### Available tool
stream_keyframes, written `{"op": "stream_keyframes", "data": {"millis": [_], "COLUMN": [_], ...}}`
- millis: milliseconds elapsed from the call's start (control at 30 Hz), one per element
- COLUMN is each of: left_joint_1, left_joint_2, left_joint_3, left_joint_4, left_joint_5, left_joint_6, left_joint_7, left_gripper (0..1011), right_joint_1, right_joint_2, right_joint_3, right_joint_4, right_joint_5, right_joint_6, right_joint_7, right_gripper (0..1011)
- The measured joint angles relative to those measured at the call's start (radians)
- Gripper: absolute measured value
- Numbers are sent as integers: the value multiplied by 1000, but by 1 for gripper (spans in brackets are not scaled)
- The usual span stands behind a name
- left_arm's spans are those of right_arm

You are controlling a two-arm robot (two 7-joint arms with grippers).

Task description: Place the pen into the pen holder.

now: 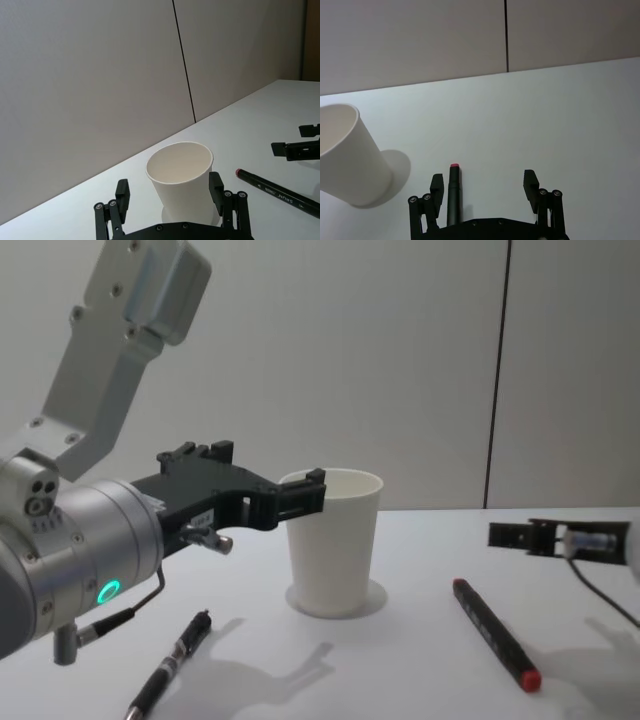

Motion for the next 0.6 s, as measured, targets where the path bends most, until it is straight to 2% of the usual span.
{"op": "stream_keyframes", "data": {"millis": [267,600], "left_joint_1": [0,0], "left_joint_2": [0,0], "left_joint_3": [0,0], "left_joint_4": [0,0], "left_joint_5": [0,0], "left_joint_6": [0,0], "left_joint_7": [0,0], "left_gripper": [1009,1010], "right_joint_1": [32,68], "right_joint_2": [-52,-89], "right_joint_3": [-19,-29], "right_joint_4": [27,60], "right_joint_5": [4,3], "right_joint_6": [66,134], "right_joint_7": [-40,-44], "right_gripper": [1001,1002]}}
